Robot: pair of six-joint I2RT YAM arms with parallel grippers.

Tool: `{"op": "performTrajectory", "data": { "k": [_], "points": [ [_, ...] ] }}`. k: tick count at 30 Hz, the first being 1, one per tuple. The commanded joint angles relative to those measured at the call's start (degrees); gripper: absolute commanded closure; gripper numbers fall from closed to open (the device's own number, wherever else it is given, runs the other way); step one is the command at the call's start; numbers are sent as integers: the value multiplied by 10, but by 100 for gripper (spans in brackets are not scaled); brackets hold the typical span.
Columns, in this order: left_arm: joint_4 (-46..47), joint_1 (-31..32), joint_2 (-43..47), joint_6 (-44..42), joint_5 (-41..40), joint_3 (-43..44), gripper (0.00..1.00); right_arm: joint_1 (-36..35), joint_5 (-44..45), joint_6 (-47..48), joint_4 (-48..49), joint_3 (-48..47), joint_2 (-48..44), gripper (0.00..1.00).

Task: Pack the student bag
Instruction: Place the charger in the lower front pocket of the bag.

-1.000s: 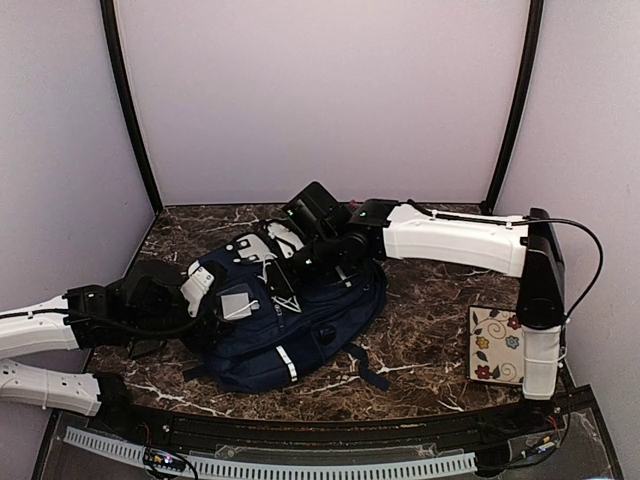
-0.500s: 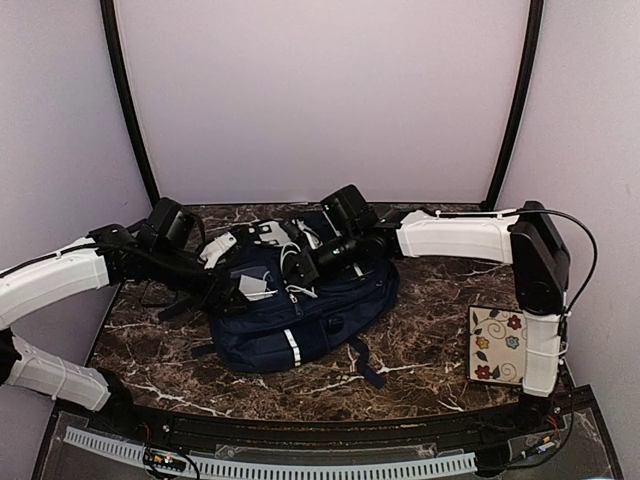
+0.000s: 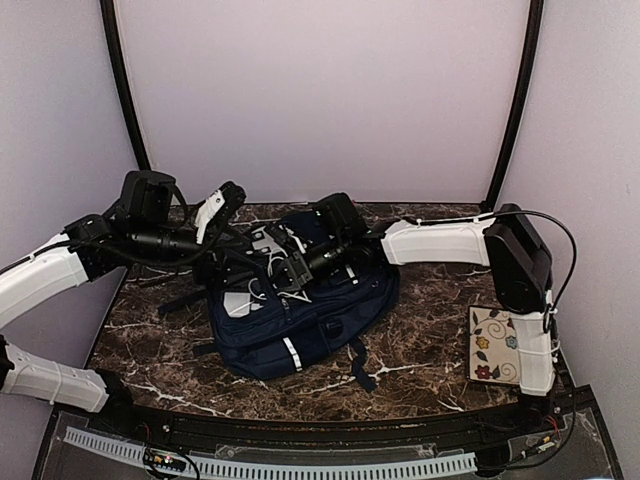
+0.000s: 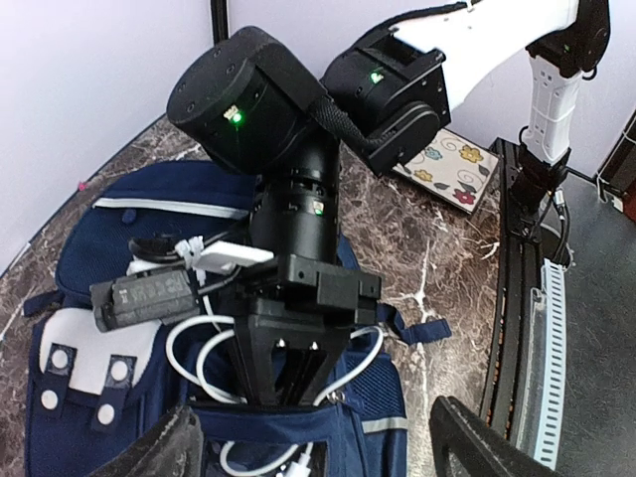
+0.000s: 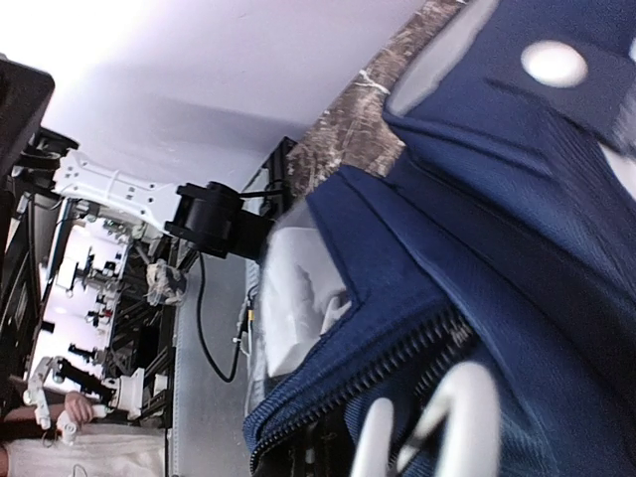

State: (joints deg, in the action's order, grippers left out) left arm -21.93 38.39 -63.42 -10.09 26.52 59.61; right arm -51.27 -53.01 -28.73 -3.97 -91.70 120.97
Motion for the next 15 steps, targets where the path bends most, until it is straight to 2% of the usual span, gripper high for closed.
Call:
{"op": "performTrajectory", "data": {
  "k": [1, 6, 10, 12, 15],
  "points": [
    [45, 0, -3, -28, -28, -6, 16, -26, -56, 15, 52, -32, 24, 100],
    [-11, -9, -59, -78, -85, -6, 8, -22, -14, 29, 16, -16, 26, 100],
    [11, -16, -97, -85, -86, -17, 6, -18, 30, 49, -27, -15, 15, 99],
    [24, -17, -114, -86, -72, -16, 10, -15, 52, 56, -46, -17, 1, 94],
    [44, -17, -114, -93, -41, -37, 24, -10, 87, 67, -74, -16, -28, 81]
  ]
}}
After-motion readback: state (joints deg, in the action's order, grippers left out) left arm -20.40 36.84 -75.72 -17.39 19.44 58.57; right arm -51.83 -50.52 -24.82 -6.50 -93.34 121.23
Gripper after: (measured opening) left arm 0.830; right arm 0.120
